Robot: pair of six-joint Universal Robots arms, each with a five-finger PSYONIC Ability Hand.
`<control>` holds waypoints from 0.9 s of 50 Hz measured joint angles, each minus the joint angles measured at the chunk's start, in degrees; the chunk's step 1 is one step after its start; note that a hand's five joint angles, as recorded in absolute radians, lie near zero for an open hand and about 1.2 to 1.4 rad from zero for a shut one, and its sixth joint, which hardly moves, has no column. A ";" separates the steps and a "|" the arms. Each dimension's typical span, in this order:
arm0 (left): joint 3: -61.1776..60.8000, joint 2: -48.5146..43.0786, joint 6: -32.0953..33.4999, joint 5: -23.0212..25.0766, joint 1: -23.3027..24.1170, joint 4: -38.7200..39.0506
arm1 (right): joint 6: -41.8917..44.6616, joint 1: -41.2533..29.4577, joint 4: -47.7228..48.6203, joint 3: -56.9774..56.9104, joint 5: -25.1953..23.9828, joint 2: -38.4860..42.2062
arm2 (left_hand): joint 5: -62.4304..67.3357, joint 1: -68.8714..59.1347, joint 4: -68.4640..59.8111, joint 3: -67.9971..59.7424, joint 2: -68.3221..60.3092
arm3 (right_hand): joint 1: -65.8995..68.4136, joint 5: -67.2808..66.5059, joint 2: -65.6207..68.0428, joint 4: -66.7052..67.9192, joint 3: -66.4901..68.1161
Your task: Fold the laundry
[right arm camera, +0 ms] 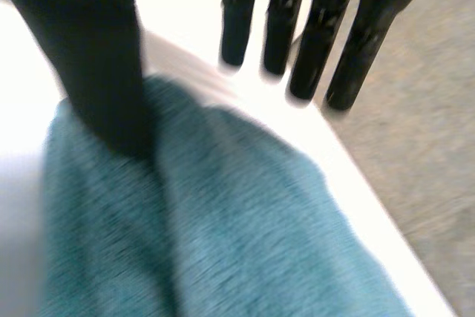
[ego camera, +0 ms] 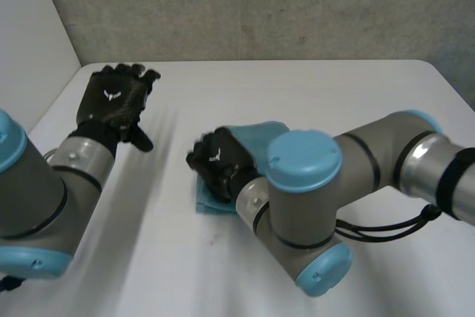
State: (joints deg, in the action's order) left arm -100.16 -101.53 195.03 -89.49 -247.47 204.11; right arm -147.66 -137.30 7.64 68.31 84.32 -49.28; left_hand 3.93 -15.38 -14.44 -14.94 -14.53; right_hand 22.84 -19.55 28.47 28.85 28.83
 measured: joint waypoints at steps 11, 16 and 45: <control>12.55 -7.00 -9.69 0.52 3.58 -2.06 | -16.74 8.05 1.04 4.82 2.77 -14.07 | 0.00 0.00 0.00 0.00 0.00 | -10.85 15.76 -15.83 -15.49 -16.54; 20.50 -13.81 -15.34 3.09 7.53 -8.10 | -27.90 14.05 -1.09 7.69 2.88 -17.90 | 0.00 0.00 0.00 0.00 0.00 | -10.85 15.76 -15.84 -15.49 -16.54; 27.40 -28.67 -7.03 4.44 10.19 -21.24 | -33.25 18.70 -14.88 -2.23 -3.82 -0.32 | 0.01 0.00 0.00 0.00 0.00 | -10.85 15.78 -15.84 -15.49 -16.54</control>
State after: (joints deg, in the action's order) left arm -72.76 -130.20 188.00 -85.06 -237.28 182.87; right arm -180.92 -118.60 -7.24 66.09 80.49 -49.60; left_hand 3.94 -15.38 -14.44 -14.94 -14.53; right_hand 11.99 -3.77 12.63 13.36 12.29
